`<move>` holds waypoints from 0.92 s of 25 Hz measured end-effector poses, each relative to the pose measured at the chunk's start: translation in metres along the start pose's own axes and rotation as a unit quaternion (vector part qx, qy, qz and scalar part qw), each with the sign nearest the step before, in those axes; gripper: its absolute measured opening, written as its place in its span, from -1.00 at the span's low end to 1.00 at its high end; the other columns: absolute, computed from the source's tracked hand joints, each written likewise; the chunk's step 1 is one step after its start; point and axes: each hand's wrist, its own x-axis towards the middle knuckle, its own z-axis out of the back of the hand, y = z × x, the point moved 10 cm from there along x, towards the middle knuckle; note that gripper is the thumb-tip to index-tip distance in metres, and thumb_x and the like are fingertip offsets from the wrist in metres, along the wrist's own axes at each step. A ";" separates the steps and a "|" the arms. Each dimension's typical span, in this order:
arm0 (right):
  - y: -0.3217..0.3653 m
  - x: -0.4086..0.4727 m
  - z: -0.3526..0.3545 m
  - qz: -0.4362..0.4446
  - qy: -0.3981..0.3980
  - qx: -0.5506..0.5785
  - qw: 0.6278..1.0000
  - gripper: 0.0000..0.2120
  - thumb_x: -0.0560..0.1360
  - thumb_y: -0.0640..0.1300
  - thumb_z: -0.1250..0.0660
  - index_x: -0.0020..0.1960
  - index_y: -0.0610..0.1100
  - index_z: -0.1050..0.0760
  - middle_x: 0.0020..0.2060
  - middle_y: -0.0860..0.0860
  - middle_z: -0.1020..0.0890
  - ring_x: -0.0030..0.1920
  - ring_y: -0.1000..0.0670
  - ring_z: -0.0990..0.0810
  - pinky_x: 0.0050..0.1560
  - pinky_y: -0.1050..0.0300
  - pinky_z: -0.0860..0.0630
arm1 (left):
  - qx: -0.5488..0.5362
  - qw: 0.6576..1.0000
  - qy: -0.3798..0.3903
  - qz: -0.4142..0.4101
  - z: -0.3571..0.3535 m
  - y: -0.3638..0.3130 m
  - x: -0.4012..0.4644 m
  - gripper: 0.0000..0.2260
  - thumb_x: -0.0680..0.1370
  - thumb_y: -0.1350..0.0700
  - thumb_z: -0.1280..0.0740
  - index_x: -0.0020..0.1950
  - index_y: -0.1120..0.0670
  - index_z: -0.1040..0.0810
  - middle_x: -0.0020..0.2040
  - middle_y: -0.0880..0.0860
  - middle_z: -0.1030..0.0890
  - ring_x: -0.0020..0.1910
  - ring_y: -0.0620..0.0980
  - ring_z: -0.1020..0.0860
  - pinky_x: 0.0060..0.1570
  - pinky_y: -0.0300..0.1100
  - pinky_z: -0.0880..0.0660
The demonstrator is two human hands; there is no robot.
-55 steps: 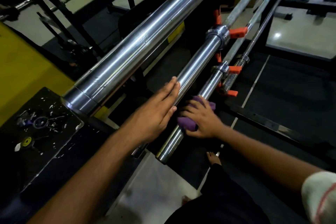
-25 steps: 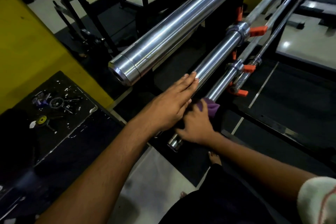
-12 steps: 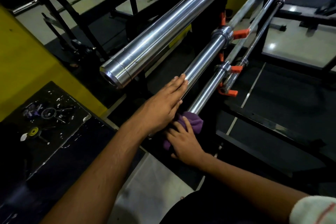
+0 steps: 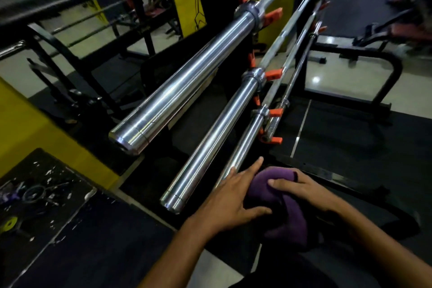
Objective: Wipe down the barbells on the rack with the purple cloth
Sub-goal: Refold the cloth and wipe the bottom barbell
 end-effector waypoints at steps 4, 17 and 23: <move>0.011 -0.012 0.063 0.000 -0.071 -0.204 0.976 -0.83 0.57 0.01 -0.39 0.12 0.00 -0.63 -0.01 0.01 -0.71 0.04 0.01 -0.69 0.11 -0.02 -0.62 | -0.090 0.995 0.016 0.050 -0.012 0.010 0.021 -0.64 0.50 -0.29 -0.36 0.19 -0.12 -0.53 -0.01 -0.11 -0.63 -0.04 -0.18 -0.59 0.02 -0.03 -0.56; -0.110 -0.031 0.056 -0.118 -0.403 0.473 0.775 -0.58 0.69 0.06 -0.05 0.00 -0.14 -0.60 -0.31 -0.11 -0.72 -0.28 -0.08 -0.70 -0.19 0.00 -0.58 | 0.142 0.976 0.164 0.002 -0.043 -0.079 0.099 -0.49 0.61 -0.23 -0.21 0.50 -0.03 -0.29 0.38 0.08 -0.46 0.27 0.18 -0.51 0.15 0.12 -0.48; -0.110 0.023 0.080 -0.101 -0.342 0.543 0.760 -0.62 0.56 -0.03 -0.22 -0.20 -0.20 -0.72 -0.21 -0.16 -0.71 -0.26 -0.09 -0.71 -0.24 0.04 -0.67 | 0.258 0.959 0.066 -0.093 0.036 -0.051 0.128 -0.49 0.62 -0.20 -0.16 0.52 0.01 -0.36 0.39 0.05 -0.48 0.34 0.09 -0.47 0.31 0.08 -0.42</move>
